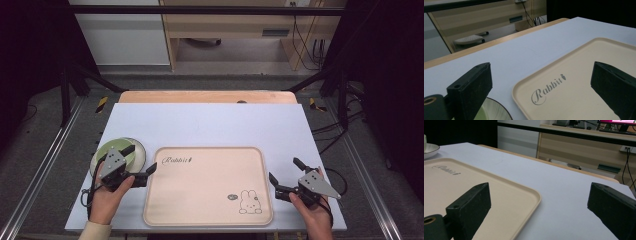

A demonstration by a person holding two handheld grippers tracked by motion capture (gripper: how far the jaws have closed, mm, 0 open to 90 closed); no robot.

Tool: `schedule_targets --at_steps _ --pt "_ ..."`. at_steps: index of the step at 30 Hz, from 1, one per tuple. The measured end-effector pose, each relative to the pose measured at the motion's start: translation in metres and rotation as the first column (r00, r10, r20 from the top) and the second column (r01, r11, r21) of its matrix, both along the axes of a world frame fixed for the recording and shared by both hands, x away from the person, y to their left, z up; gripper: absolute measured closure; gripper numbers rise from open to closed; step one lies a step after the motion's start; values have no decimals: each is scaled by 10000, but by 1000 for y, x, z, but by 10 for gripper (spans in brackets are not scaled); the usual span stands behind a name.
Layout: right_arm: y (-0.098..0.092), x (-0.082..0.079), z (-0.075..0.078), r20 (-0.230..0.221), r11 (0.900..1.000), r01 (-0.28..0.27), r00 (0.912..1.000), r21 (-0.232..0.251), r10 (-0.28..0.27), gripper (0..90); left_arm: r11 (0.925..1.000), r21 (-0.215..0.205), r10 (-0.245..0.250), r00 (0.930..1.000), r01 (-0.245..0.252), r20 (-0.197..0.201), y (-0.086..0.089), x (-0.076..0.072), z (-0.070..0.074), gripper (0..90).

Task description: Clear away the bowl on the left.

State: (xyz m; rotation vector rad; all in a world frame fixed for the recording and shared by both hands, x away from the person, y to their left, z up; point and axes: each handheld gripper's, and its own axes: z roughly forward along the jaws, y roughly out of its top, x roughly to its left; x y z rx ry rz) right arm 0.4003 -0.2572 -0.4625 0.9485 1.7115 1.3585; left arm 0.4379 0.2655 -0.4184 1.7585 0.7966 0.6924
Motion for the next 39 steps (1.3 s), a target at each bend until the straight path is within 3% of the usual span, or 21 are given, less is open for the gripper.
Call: schedule_targets --at_steps 5,10,19,26,30,39 --pt "1 0 1 12 10000 -14 10000 49 14 64 9992 -202 347 9994 -348 -51 10 -3 7 37" --pt "4 -2 1 27 9999 -66 10000 -85 66 61 9974 144 708 9972 -704 -257 22 4 15 39" --pt "4 0 0 -72 10000 22 10000 -96 -23 57 9892 517 1412 9864 -1371 -846 51 19 28 44" --pt "6 -1 1 -57 10000 57 10000 -52 -57 53 9752 1193 2002 9729 -1865 -1156 69 23 33 49" --pt "6 -2 1 -19 10000 19 10000 -30 -19 51 9767 878 2073 9665 -1957 -1516 79 24 32 49" --pt "6 -1 1 -51 10000 19 10000 -51 -19 50 9522 1555 2877 9432 -2630 -1664 99 29 34 57"
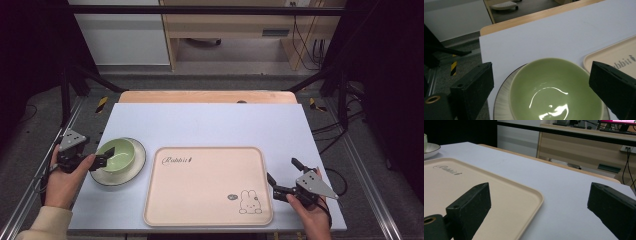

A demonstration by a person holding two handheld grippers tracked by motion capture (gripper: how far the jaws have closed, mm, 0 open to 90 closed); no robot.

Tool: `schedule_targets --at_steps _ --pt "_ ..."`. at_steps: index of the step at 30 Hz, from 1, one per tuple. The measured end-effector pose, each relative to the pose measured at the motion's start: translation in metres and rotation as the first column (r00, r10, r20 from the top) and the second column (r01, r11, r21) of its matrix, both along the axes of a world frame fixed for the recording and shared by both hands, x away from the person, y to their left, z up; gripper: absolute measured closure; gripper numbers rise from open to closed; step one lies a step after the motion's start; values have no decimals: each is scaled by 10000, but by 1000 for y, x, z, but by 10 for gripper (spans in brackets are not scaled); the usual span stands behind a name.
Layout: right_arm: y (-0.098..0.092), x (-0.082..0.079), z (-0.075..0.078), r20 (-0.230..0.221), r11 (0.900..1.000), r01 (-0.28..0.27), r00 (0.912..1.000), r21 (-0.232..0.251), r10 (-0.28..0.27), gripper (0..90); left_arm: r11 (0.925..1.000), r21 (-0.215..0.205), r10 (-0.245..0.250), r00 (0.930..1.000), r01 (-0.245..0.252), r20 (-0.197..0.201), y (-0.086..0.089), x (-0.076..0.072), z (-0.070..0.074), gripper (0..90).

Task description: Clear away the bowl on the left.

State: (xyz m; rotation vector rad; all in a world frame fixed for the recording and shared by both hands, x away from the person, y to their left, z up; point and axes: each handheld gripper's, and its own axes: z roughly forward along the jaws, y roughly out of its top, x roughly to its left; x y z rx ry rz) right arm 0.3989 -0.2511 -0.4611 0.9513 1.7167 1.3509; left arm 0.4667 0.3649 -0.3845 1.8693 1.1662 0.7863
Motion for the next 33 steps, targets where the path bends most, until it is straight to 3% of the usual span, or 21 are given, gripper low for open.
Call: schedule_targets --at_steps 3,13,17,19,28,30,33 --pt "0 0 0 -28 10000 16 10000 -1 -16 50 10000 -26 64 9997 -65 -227 7 2 -1 57" --pt "0 0 0 -49 10000 37 10000 -13 -37 49 9993 -95 346 9990 -349 -288 22 6 -6 57" --pt "0 0 -1 -69 10000 25 10000 1 -25 49 9987 -208 446 9978 -456 -487 24 9 -10 62" --pt "0 0 -1 -81 10000 18 10000 21 -18 49 9988 -27 476 9963 -479 -709 25 11 -11 77" --pt "0 1 -1 -128 10000 10 9999 17 -10 48 9965 134 835 9809 -825 -1759 23 23 -26 184" --pt "0 1 -1 -153 10000 -2 9999 -3 2 48 9952 227 980 9743 -954 -2028 24 25 -29 220" --pt "0 1 -1 -146 10000 -17 9999 28 18 48 9944 300 1053 9695 -1011 -2214 25 26 -32 271"
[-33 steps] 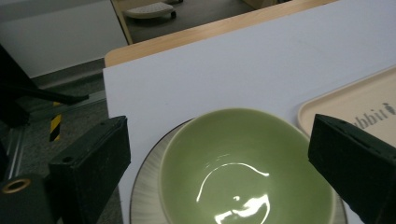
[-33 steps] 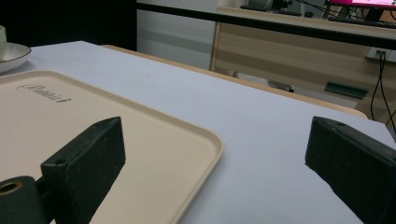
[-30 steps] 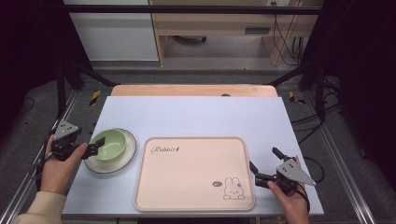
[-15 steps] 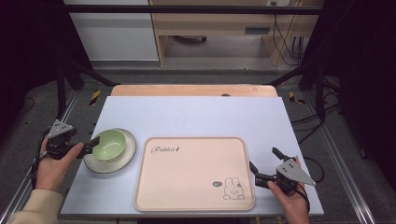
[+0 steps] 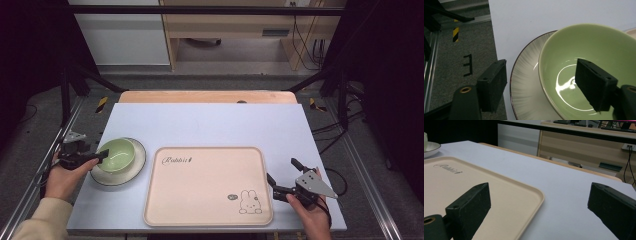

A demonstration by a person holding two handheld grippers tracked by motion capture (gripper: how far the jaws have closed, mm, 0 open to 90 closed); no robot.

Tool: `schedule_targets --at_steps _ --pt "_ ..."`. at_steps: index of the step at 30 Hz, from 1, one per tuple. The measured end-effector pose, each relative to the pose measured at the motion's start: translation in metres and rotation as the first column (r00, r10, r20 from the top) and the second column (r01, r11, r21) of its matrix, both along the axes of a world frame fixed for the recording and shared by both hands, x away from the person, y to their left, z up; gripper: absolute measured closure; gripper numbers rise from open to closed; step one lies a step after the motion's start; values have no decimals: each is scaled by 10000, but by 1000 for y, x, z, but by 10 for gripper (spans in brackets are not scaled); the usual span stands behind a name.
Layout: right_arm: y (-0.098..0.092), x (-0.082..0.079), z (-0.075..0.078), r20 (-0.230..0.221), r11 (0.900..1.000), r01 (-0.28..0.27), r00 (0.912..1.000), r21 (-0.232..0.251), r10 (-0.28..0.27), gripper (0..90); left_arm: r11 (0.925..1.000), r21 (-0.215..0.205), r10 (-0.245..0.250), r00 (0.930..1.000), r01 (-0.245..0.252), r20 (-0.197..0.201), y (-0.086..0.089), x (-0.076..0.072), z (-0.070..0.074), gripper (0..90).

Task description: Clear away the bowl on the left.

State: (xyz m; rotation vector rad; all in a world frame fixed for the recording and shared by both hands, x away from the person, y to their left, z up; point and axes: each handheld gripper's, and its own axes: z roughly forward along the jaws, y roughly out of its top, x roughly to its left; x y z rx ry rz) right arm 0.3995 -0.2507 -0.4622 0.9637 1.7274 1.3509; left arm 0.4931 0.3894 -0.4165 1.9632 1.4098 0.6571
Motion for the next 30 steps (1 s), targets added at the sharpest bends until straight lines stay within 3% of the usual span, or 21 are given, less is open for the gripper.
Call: schedule_targets --at_steps 8,17,23,30 --pt "0 0 0 31 10000 -67 10000 31 67 48 9994 -266 223 9989 -234 -408 -1 5 -6 385" --pt "0 0 0 -30 9999 -103 9999 49 104 48 9988 -245 388 9922 -420 -1183 -1 12 -12 569" --pt "0 0 0 -38 9999 -122 9999 31 123 48 9979 -354 488 9902 -538 -1306 -4 15 -14 695" --pt "1 -1 1 -57 9999 -146 9999 47 147 48 9930 -1011 459 9886 -607 -1431 -1 16 -16 817"
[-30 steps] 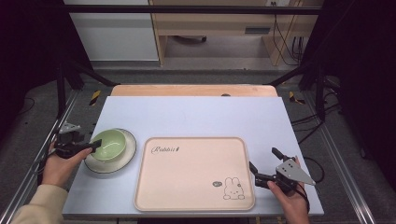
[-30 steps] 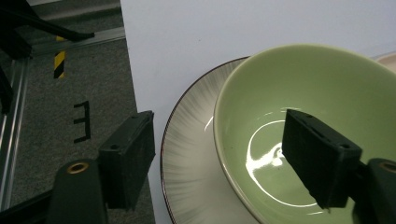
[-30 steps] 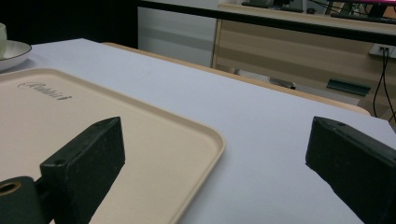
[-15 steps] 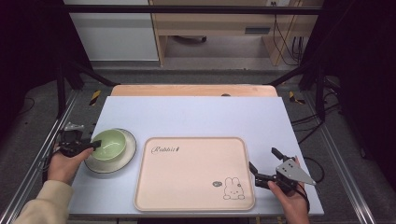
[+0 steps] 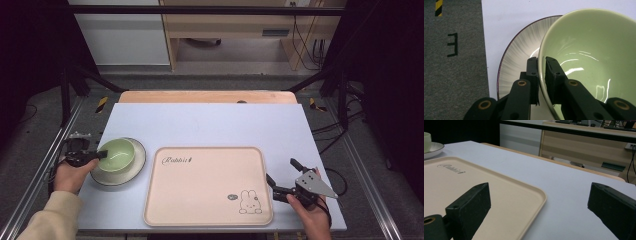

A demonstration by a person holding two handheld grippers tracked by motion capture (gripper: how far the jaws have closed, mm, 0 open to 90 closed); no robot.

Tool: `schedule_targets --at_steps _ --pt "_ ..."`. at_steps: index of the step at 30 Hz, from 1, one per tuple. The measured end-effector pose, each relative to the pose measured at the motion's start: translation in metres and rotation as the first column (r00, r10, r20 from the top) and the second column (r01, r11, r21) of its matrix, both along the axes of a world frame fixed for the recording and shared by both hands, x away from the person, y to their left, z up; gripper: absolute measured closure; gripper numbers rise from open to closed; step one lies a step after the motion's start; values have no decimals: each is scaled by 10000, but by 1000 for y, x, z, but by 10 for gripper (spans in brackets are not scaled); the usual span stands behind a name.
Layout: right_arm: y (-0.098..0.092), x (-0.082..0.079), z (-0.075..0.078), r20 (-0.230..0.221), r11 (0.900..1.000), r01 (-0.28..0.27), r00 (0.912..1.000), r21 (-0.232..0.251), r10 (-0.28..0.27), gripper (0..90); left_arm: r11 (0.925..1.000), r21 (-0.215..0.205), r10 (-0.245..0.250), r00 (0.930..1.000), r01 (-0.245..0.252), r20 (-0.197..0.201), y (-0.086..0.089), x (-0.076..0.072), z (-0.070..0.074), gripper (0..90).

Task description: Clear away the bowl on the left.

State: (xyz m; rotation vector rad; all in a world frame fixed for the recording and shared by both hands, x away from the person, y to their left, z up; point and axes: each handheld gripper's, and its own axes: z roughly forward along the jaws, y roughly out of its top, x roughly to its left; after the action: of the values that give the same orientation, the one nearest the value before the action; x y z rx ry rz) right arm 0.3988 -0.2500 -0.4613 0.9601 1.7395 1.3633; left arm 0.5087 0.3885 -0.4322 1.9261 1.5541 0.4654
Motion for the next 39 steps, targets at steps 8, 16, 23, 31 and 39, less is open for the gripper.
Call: schedule_targets --at_steps 8,16,23,31,39 --pt "-1 0 0 12 10000 13 10000 -19 -13 48 9958 -824 394 9991 -406 -160 4 -1 1 836" --pt "0 0 0 -15 10000 -31 10000 -39 31 48 9878 -1411 666 9978 -652 49 5 -6 5 827" --pt "0 1 -1 -3 10000 -22 10000 -32 22 47 9862 -1540 664 9973 -611 298 -2 -7 18 827" --pt "0 0 0 -32 10000 -40 10000 -23 40 47 9890 -1482 122 9980 -29 622 -23 -8 33 827" --pt "0 0 0 -10 10000 -57 10000 -23 57 46 9858 -1568 -484 9957 604 789 -48 -9 41 827"
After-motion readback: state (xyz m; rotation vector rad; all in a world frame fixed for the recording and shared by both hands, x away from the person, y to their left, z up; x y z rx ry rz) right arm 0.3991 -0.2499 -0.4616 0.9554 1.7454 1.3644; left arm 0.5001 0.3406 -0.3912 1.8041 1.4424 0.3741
